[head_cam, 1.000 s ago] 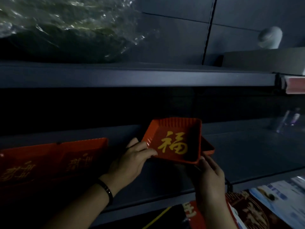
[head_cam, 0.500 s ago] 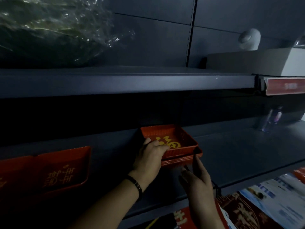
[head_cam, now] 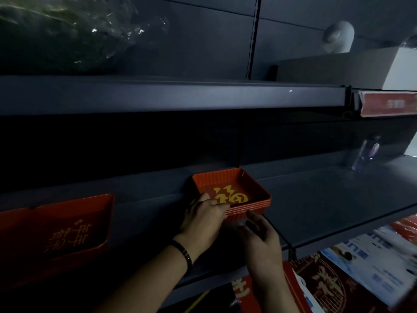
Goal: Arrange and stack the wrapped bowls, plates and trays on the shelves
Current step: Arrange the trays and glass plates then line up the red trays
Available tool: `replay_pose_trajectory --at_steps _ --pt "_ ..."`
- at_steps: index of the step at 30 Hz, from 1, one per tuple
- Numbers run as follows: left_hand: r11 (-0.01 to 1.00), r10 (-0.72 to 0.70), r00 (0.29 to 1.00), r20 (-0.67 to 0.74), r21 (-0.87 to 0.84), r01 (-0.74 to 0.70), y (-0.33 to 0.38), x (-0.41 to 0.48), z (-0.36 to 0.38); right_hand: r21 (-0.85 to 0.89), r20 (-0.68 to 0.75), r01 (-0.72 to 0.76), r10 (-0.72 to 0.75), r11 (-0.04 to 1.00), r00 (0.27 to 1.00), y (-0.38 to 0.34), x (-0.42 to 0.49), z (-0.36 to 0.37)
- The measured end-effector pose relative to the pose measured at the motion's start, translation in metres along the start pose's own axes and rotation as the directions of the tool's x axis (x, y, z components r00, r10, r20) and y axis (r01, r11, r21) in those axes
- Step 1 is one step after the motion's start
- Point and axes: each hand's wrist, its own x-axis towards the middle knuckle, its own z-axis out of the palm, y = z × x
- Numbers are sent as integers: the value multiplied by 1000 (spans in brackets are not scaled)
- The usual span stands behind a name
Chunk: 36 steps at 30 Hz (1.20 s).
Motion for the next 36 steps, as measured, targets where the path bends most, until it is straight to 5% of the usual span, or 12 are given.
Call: replay_pose_trajectory --at_steps 5,11,18,25,31,36 --pt "999 -33 999 -24 -28 32 -3 -24 -6 -437 167 178 -114 882 979 10 -7 1" --pt "997 -62 995 -74 -54 59 -30 -93 -30 -582 341 340 -159 739 927 15 -27 24" --pt "992 -123 982 -141 2 125 -80 -165 -74 -606 566 509 -119 611 816 24 -71 74" --pt "992 -102 985 -137 66 111 -129 -234 -124 -668 589 524 -55 528 806 28 -98 96" --pt "927 -304 927 -219 157 341 -185 -302 -167 -654 567 568 -174 499 805 21 -129 127" --pt "874 -476 852 -218 -8 486 -201 -312 -166 -593 659 639 -161 490 735 26 -151 174"
